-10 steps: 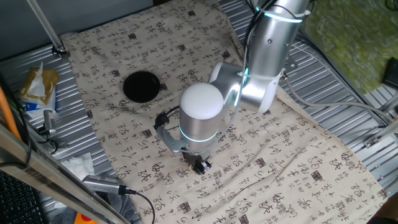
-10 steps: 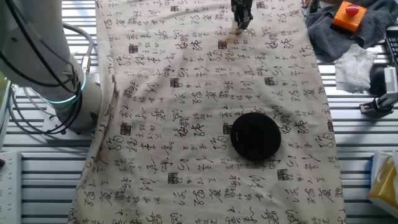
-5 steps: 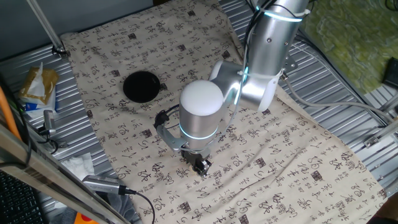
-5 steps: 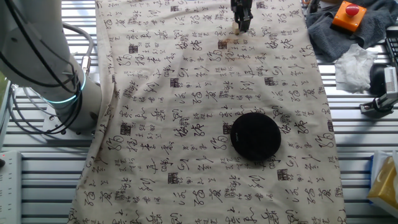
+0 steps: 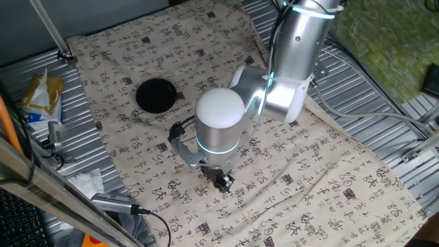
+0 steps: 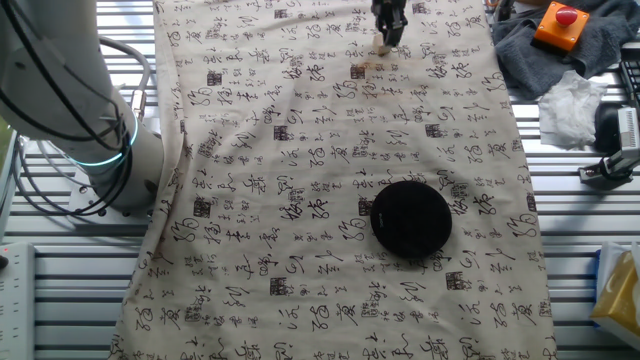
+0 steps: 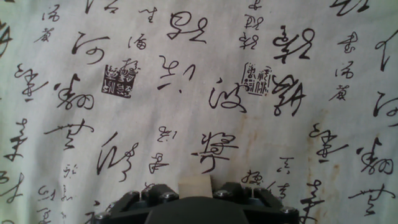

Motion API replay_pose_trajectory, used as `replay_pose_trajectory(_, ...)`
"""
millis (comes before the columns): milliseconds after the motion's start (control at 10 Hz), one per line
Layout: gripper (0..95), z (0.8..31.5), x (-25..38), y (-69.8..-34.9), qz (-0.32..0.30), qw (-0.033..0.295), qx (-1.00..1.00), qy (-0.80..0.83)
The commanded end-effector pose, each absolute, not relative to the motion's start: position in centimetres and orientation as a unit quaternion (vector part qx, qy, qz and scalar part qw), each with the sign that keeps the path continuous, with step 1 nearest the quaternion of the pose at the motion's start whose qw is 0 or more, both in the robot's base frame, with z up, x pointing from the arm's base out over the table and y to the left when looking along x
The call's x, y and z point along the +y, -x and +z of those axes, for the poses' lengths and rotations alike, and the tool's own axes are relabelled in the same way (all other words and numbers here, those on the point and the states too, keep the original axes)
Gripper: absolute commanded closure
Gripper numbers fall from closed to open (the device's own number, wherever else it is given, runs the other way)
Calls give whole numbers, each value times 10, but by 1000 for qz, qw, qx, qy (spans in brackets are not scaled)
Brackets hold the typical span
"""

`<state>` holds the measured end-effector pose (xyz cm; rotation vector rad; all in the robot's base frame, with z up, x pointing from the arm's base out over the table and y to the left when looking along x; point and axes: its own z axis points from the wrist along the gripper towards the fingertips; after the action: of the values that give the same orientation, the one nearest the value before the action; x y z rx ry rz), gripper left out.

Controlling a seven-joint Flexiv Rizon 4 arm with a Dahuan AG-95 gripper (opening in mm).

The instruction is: Remove the object from the scale

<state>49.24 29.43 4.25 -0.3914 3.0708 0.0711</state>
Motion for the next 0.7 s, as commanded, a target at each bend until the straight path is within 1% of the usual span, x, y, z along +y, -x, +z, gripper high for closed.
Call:
replay_pose_trajectory(100, 950, 49, 288, -491, 24, 21, 990, 136)
replay_pose_trajectory(700, 950, 73, 245, -492, 21, 14, 976, 216)
